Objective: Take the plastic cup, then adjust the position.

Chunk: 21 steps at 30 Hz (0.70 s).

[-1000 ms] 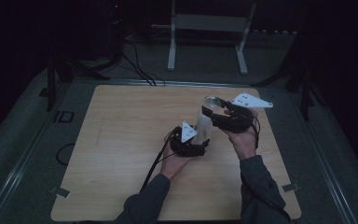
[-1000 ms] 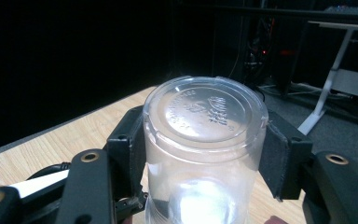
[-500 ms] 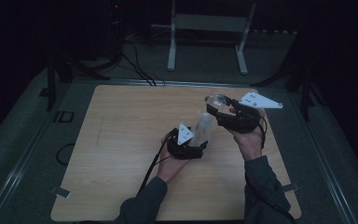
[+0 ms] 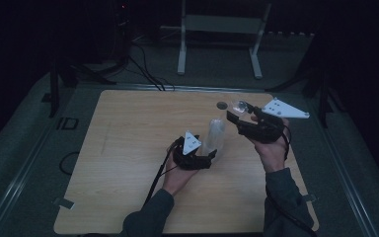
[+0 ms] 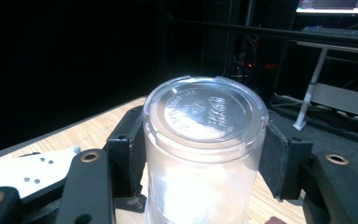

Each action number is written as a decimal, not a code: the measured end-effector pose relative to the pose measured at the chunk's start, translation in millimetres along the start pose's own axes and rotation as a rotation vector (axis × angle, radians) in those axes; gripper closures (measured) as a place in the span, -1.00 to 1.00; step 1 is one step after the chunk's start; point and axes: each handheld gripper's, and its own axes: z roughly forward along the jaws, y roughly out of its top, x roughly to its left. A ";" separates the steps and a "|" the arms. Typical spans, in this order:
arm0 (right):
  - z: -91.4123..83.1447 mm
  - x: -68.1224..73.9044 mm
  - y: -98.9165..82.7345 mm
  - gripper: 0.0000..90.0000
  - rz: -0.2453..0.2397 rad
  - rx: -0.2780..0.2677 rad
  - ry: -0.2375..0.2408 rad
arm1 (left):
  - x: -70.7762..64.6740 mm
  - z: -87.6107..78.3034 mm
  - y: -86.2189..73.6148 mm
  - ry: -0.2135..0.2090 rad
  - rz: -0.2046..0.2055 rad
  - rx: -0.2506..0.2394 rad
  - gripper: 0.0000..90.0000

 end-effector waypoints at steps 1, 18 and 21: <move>-1.1 -1.1 -0.9 -0.10 0.000 0.002 -0.005 | 0.2 -0.3 -0.2 0.000 0.002 0.002 -0.59; -20.9 -18.7 -22.3 -0.10 0.039 0.028 -0.065 | -0.5 -8.7 1.8 -0.008 0.010 -0.020 -0.59; -22.7 -20.1 -25.5 -0.10 0.045 0.032 -0.070 | -0.8 -10.3 2.3 -0.006 0.016 -0.022 -0.59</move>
